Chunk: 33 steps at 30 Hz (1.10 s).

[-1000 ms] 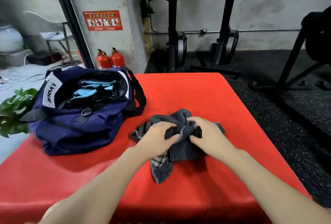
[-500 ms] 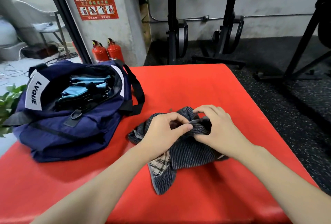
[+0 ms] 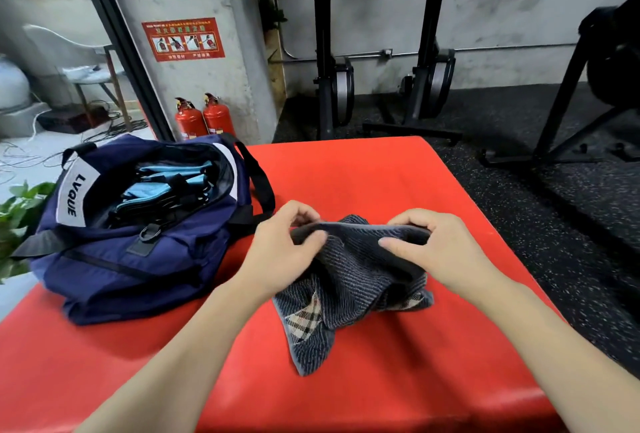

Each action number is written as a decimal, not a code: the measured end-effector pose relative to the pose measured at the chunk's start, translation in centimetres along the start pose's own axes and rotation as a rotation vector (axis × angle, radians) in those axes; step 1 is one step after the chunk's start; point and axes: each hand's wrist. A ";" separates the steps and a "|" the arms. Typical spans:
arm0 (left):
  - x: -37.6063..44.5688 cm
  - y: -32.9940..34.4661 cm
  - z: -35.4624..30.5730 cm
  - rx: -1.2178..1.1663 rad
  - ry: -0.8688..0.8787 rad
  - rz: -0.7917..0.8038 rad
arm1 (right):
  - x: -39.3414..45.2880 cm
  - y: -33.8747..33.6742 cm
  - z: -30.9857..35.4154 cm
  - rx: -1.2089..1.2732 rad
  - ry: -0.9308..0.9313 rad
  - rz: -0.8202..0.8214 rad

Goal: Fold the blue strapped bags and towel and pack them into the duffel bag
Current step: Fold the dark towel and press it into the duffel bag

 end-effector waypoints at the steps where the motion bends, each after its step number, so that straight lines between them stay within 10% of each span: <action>1: -0.4 0.3 -0.7 -0.015 0.048 0.064 | -0.1 0.3 0.3 0.009 -0.019 0.000; 4: -1.2 1.6 -2.5 -0.010 0.153 0.155 | 0.0 1.1 1.0 0.061 -0.051 0.019; 13: -0.2 -0.6 -1.6 -0.133 0.013 -0.229 | 0.2 1.5 -0.8 0.007 0.017 0.009; 19: -1.4 0.1 -2.6 -0.175 -0.004 0.070 | 0.4 2.2 0.6 0.067 -0.050 0.034; 33: 0.0 -3.4 -4.8 -0.199 0.095 -0.291 | 0.9 1.4 -1.4 -0.047 0.045 0.092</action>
Point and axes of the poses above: each hand's wrist, its own x-axis towards the middle knuckle, its own y-axis out of the palm, z = x × y, and after that the axes turned 5 degrees about -y, right-handed
